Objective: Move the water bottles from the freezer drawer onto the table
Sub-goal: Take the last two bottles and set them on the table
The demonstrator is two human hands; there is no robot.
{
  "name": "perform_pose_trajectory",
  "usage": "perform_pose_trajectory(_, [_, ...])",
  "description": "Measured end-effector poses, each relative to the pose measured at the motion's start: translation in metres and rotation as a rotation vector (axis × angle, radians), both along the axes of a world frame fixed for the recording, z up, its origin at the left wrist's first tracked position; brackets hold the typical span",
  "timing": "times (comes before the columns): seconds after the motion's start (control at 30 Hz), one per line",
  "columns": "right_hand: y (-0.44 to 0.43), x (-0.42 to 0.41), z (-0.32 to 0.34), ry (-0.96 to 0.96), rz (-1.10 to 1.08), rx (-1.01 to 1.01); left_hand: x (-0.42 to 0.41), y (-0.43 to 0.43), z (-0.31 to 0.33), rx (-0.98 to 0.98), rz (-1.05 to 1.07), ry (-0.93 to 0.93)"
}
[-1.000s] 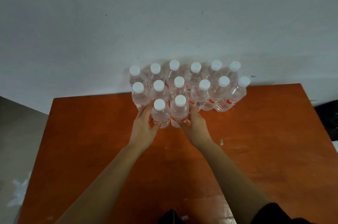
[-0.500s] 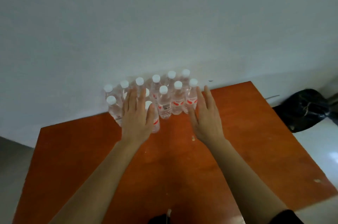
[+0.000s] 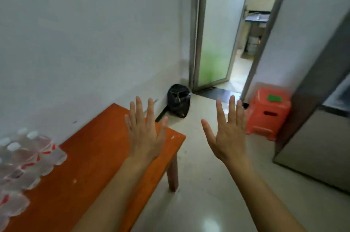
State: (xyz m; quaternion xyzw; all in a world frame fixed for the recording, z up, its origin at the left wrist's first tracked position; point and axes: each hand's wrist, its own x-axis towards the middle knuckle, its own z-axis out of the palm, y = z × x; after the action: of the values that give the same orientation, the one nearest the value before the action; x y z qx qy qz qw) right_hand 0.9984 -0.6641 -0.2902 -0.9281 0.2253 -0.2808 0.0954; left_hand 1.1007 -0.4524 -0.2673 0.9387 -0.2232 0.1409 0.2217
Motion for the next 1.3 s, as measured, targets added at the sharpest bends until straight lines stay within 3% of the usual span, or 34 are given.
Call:
perform_pose_trajectory(0.27, [-0.171, -0.176, -0.006, -0.049, -0.449, 0.075, -0.111, -0.235, 0.005, 0.04, -0.48, -0.054])
perform_pose_trajectory(0.5, [-0.288, -0.241, -0.022, -0.016, -0.698, 0.056, -0.152, -0.408, -0.011, 0.025, -0.778, -0.046])
perform_pose_trajectory(1.0, [-0.536, -0.318, 0.015, -0.029, -0.93, 0.061, -0.209, -0.713, 0.016, 0.108, -1.068, -0.034])
perform_pose_trajectory(1.3, [-0.704, -0.383, -0.007, 0.009, -0.859, 0.136, -0.277, -0.873, -0.002, 0.142, -1.03, -0.003])
